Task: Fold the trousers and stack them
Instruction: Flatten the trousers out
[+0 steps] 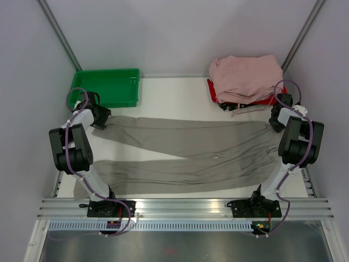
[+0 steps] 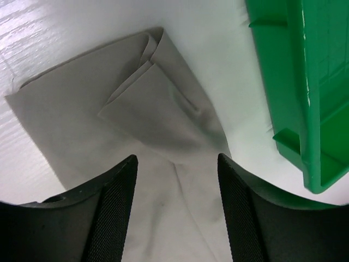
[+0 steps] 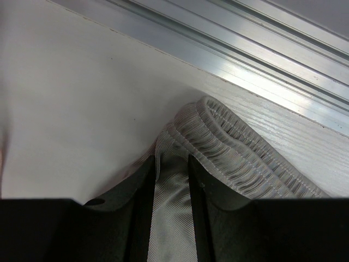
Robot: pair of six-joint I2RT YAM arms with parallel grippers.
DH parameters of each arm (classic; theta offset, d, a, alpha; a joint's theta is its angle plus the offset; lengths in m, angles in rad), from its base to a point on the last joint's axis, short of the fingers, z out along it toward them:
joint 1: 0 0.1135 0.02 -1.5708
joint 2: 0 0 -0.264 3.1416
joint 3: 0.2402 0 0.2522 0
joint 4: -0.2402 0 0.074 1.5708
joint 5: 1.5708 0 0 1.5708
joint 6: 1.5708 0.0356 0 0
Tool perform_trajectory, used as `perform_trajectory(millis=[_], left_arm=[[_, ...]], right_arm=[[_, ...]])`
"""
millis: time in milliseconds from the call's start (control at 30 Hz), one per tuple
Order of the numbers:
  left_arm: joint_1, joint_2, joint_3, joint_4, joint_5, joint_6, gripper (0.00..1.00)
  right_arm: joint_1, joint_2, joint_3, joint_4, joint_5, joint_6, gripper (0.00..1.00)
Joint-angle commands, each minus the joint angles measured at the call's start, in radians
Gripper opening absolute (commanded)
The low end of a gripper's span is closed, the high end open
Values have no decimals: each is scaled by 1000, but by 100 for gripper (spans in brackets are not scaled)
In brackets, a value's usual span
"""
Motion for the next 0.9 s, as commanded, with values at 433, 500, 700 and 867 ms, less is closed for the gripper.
perform_trajectory(millis=[433,500,700,867], left_arm=[[6,86,90,22,-81,-15,41],[11,91,90,24,-83,-18,23],[18,129,139,62,-98,45,2],[17,171,274,81,-152,159,2]], right_arm=[[6,-31,19,-11,38,10,37],[6,-30,20,-11,36,10,38],[6,-31,28,-14,39,1,37],[6,-33,26,-15,39,2,38]])
